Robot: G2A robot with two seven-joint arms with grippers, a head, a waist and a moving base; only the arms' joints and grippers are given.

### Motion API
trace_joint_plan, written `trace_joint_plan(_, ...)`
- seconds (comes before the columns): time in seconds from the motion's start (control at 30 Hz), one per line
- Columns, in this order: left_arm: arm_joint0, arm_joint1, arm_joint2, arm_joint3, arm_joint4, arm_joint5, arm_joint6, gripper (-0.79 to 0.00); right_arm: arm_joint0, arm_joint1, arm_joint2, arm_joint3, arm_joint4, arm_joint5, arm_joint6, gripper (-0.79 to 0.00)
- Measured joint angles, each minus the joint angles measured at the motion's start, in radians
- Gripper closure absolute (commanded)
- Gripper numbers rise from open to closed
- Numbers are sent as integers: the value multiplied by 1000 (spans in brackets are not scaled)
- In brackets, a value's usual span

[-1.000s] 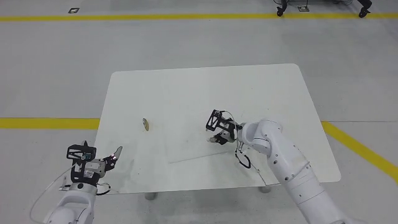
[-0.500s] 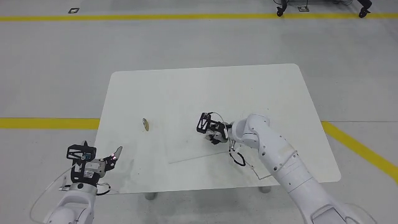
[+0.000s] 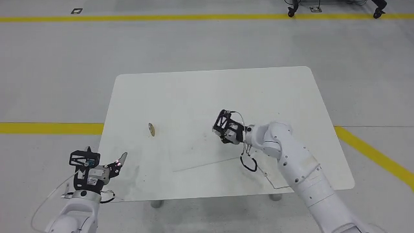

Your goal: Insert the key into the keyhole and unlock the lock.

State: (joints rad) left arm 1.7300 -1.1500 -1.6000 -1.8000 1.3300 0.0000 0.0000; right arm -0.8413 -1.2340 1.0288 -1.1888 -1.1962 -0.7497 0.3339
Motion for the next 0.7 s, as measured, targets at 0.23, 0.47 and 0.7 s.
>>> trace_joint_plan(0.23, 0, 0, 0, 0, 0, 0, 0, -785, -172, 41, 182, -84, 192, -88, -222, 0)
trace_joint_plan(0.47, 0, 0, 0, 0, 0, 0, 0, -785, -232, 63, 254, -121, 359, -204, -202, 0)
trace_joint_plan(0.7, 0, 0, 0, 0, 0, 0, 0, -785, -236, 65, 255, -127, 361, -211, -195, 0)
